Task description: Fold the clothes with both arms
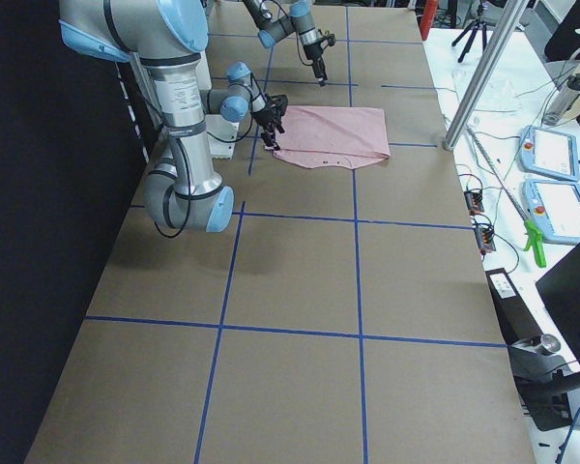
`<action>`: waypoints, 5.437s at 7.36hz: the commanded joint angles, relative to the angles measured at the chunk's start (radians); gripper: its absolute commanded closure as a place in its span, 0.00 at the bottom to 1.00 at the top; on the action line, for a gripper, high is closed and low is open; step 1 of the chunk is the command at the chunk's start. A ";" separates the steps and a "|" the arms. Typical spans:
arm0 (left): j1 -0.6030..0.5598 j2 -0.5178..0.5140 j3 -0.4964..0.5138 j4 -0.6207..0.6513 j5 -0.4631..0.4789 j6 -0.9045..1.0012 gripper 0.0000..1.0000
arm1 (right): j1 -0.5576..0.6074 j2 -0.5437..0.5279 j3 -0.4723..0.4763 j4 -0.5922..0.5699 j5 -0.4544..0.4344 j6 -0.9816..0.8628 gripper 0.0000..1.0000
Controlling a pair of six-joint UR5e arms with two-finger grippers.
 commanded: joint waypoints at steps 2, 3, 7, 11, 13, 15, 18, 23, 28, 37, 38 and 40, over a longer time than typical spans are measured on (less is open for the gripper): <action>0.281 0.034 -0.240 0.332 0.168 -0.278 0.00 | 0.004 0.002 0.000 0.000 0.001 0.000 0.00; 0.322 -0.023 -0.226 0.406 0.195 -0.335 0.00 | 0.004 0.002 0.000 0.002 0.001 0.000 0.00; 0.329 -0.157 -0.150 0.568 0.202 -0.332 0.37 | 0.004 0.002 0.000 0.000 0.001 0.000 0.00; 0.326 -0.141 -0.118 0.554 0.194 -0.300 0.35 | 0.005 -0.001 0.000 0.000 0.001 0.000 0.00; 0.327 -0.136 -0.115 0.553 0.191 -0.300 0.35 | 0.005 -0.001 0.000 0.000 0.000 0.000 0.00; 0.332 -0.125 -0.112 0.553 0.191 -0.300 0.35 | 0.004 -0.001 -0.002 0.000 0.000 0.000 0.00; 0.340 -0.128 -0.113 0.552 0.190 -0.303 0.61 | 0.005 -0.002 -0.002 0.000 -0.002 0.000 0.00; 0.343 -0.128 -0.118 0.554 0.170 -0.300 1.00 | 0.001 0.004 -0.015 0.000 -0.002 0.015 0.03; 0.343 -0.128 -0.118 0.553 0.170 -0.303 1.00 | -0.004 0.077 -0.121 -0.001 -0.002 0.086 0.32; 0.344 -0.127 -0.123 0.553 0.170 -0.305 1.00 | 0.028 0.151 -0.176 -0.104 0.197 0.035 0.40; 0.344 -0.127 -0.123 0.553 0.170 -0.305 1.00 | 0.028 0.149 -0.178 -0.103 0.195 0.037 0.40; 0.344 -0.128 -0.126 0.553 0.170 -0.305 1.00 | 0.027 0.151 -0.186 -0.100 0.193 0.051 0.41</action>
